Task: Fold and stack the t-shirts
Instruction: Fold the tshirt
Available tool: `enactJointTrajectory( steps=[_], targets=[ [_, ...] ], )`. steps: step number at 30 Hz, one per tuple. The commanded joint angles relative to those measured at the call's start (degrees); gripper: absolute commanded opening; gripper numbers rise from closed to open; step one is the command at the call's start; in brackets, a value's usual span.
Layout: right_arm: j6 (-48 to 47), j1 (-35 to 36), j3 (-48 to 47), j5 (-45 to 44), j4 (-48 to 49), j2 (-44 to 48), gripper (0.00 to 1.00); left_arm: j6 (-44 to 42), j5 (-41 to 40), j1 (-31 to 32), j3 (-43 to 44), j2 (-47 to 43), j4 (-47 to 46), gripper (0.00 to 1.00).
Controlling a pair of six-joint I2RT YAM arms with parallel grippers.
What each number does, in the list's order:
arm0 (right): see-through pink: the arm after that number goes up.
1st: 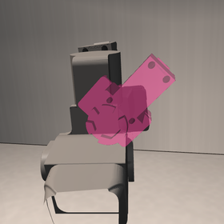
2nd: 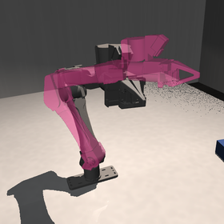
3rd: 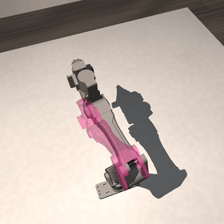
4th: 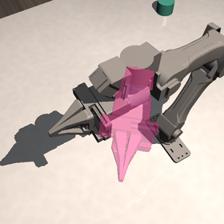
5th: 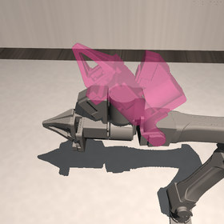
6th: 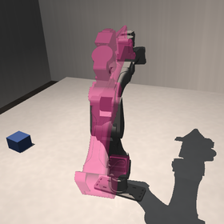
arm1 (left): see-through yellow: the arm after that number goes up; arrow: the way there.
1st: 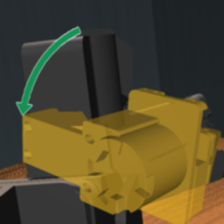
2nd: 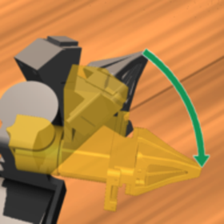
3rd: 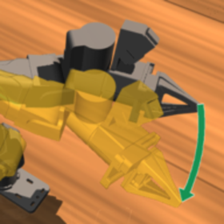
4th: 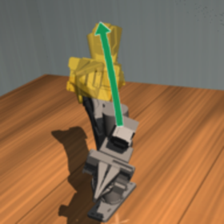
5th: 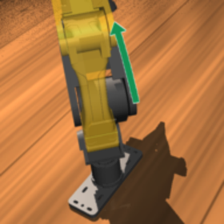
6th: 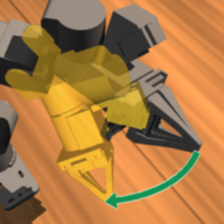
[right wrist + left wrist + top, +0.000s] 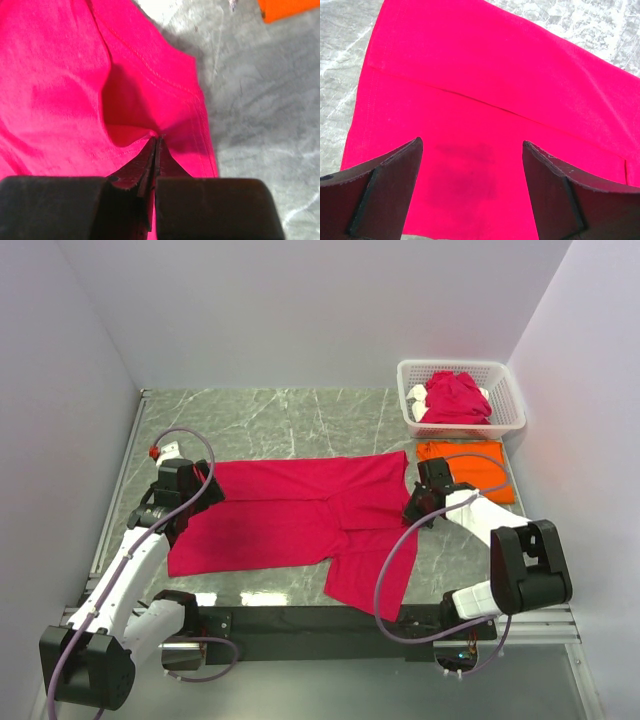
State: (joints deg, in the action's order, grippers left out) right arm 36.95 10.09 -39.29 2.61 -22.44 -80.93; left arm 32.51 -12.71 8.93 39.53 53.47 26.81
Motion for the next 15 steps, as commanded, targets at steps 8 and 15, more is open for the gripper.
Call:
enactJointTrajectory(
  steps=[8, 15],
  targets=[
    [-1.4, -0.3, -3.1, -0.6, -8.9, 5.1, 0.0, -0.8, 0.8, -0.2, -0.4, -0.4, -2.0, 0.86],
    [-0.6, -0.3, -0.6, 1.8, -8.4, 4.7, 0.08, -0.7, 0.8, -0.2, -0.3, -0.2, -1.8, 0.86]
  ],
)
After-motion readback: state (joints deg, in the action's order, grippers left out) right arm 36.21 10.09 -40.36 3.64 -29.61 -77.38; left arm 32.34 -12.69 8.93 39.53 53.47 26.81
